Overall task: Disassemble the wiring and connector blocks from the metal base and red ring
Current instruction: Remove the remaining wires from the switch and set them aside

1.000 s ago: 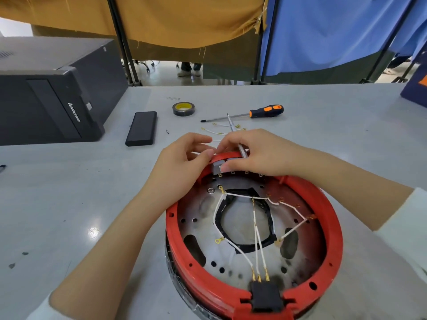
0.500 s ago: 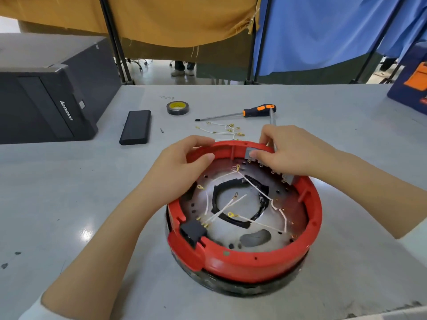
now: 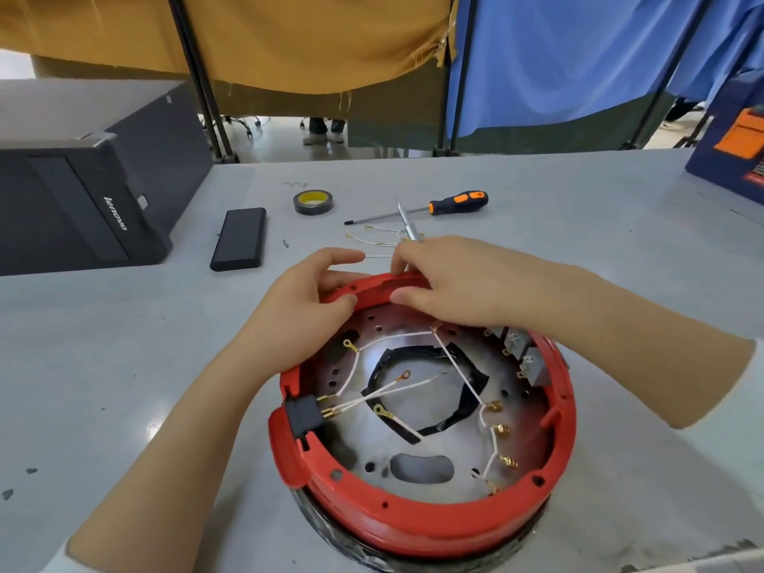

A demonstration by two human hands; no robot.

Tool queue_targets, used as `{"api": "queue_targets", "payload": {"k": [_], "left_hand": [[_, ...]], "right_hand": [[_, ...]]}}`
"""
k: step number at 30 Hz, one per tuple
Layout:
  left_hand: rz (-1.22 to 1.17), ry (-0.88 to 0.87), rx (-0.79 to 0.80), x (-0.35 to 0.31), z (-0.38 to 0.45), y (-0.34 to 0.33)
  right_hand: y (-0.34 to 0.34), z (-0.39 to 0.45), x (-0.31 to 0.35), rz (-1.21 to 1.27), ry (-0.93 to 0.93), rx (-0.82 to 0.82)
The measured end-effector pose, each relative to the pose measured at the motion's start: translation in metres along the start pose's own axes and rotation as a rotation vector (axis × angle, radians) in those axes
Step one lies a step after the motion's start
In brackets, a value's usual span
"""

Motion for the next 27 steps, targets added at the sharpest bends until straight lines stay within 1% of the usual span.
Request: {"api": "queue_targets", "payload": {"k": [5, 9, 12, 16, 17, 18, 19, 20, 24, 25, 27], "left_hand": [[-0.115, -0.004, -0.079, -0.002, -0.001, 0.009], [-0.115, 0.022, -0.035, 0.000, 0.000, 0.008], [-0.093, 0.034, -0.023, 0.003, 0.001, 0.005], [-0.038, 0.040, -0.025, 0.005, 0.002, 0.004], [-0.027, 0.041, -0.019, 0.006, 0.002, 0.003], [-0.009, 0.037, -0.016, 0.006, 0.001, 0.003], [0.011, 0.031, -0.014, 0.006, 0.001, 0.003], [0.019, 0.026, -0.010, 0.006, 0.002, 0.003], [-0.030, 0.015, 0.016, 0.004, 0.002, 0.001], [-0.036, 0.011, 0.019, 0.004, 0.002, 0.001], [-0.043, 0.001, 0.017, 0.003, 0.002, 0.000]], "right_hand": [[0.000, 0.012, -0.008, -0.130, -0.011, -0.044], [-0.001, 0.003, -0.035, -0.229, -0.113, -0.023], [-0.003, -0.012, -0.060, -0.244, -0.262, 0.099], [-0.021, -0.038, -0.077, -0.143, -0.419, 0.410], [-0.024, -0.045, -0.078, -0.129, -0.439, 0.475], [-0.025, -0.049, -0.077, -0.119, -0.452, 0.505], [-0.022, -0.051, -0.074, -0.111, -0.453, 0.498], [-0.017, -0.048, -0.070, -0.117, -0.432, 0.445], [0.005, -0.016, -0.033, -0.171, -0.192, 0.064], [0.004, -0.009, -0.023, -0.155, -0.134, 0.015], [-0.006, 0.003, -0.013, -0.141, -0.057, 0.014]]}}
Point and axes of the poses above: each hand's wrist, its own z-axis towards the middle knuckle, its own y-axis out of the back of the hand, x = y × z, the point moved 10 cm from there along z, towards the middle knuckle, and after that the axes turned 5 degrees about y, right-handed, at the moved point
